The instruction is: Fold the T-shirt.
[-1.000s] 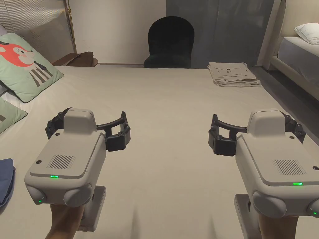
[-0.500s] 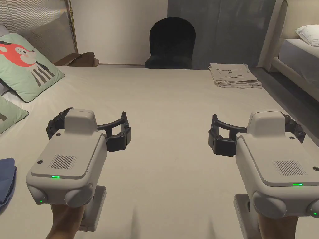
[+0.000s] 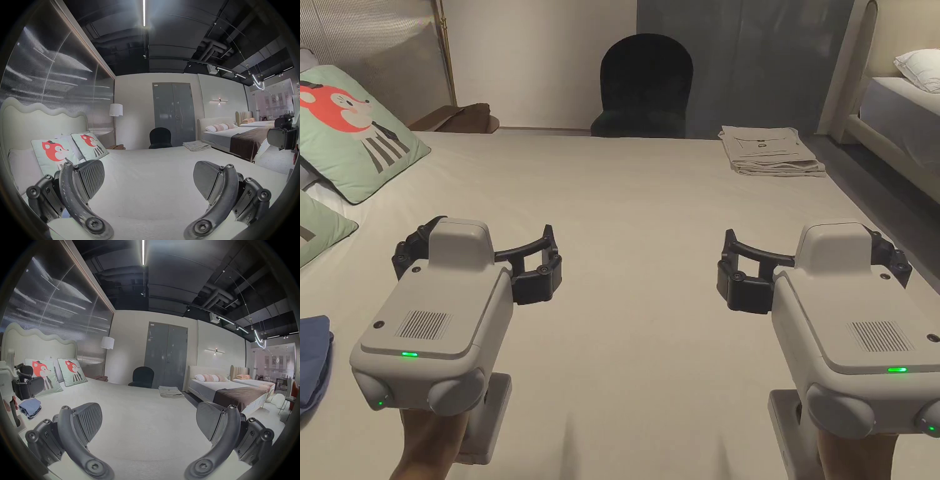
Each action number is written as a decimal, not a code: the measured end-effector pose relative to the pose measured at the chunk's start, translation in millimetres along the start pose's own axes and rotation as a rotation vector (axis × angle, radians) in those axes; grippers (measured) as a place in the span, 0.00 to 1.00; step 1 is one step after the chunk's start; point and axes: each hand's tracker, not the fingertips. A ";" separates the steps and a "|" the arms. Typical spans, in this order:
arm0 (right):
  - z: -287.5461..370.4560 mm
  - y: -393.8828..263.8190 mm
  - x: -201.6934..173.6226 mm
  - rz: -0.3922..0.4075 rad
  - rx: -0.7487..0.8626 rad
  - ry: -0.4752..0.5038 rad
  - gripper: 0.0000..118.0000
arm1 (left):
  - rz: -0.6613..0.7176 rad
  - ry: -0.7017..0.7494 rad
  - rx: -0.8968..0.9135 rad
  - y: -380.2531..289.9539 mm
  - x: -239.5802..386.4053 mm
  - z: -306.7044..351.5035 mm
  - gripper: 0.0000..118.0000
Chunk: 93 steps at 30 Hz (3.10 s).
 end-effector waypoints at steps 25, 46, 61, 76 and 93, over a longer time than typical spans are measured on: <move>-0.5 0.9 0.8 0.004 0.006 0.001 0.97 | 0.002 -0.005 -0.001 -0.1 -1.1 -1.0 0.93; 0.2 -0.2 0.3 -0.002 0.011 0.005 0.97 | -0.005 -0.015 -0.002 -1.1 0.2 -0.9 0.93; -1.2 2.7 -0.6 -0.018 -0.011 0.002 0.97 | -0.008 -0.015 -0.001 -0.6 -0.7 0.6 0.93; -34.0 21.7 8.0 -0.306 -0.563 -0.160 0.97 | 0.015 -0.016 0.003 2.4 -6.0 2.7 0.93; -29.3 22.1 5.2 -0.306 -0.448 -0.148 0.97 | 0.014 -0.014 -0.002 -0.7 -6.5 0.9 0.93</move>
